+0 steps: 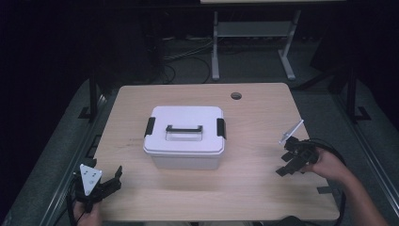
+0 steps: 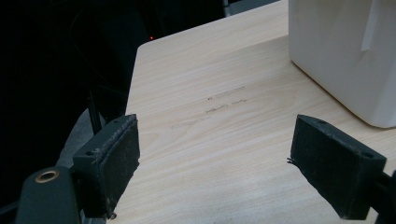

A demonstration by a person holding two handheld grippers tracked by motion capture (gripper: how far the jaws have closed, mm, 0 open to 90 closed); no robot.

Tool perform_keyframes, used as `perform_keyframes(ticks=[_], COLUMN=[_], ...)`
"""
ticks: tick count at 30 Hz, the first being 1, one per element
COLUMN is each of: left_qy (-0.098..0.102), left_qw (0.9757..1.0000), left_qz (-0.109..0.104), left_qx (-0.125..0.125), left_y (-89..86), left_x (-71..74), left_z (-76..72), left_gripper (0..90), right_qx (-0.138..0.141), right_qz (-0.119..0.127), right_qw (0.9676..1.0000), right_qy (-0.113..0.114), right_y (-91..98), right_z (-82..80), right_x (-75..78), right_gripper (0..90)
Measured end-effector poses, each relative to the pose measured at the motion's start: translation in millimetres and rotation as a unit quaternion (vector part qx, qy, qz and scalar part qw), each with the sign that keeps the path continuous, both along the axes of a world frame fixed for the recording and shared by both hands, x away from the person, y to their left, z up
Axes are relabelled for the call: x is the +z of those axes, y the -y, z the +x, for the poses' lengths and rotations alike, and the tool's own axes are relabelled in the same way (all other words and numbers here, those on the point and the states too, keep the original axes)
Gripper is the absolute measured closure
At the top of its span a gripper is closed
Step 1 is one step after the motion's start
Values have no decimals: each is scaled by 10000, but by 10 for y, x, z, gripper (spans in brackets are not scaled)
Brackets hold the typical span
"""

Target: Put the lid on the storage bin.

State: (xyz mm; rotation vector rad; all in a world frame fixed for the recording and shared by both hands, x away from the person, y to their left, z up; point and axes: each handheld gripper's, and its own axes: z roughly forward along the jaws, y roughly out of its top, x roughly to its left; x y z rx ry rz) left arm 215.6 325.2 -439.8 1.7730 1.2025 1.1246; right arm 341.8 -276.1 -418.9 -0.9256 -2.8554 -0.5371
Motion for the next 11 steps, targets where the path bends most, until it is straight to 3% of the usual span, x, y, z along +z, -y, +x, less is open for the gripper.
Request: perform_keyframes(ticks=[11], left_qy=[7], left_qw=[10000], left_qz=[3], left_qx=[0], left_y=[-2], left_x=[4], left_z=[1], left_gripper=[150], right_qx=[25], right_qz=[102], right_qw=[9999], right_qy=[26], right_y=[19], right_z=[-94], right_x=[-29], right_gripper=[259])
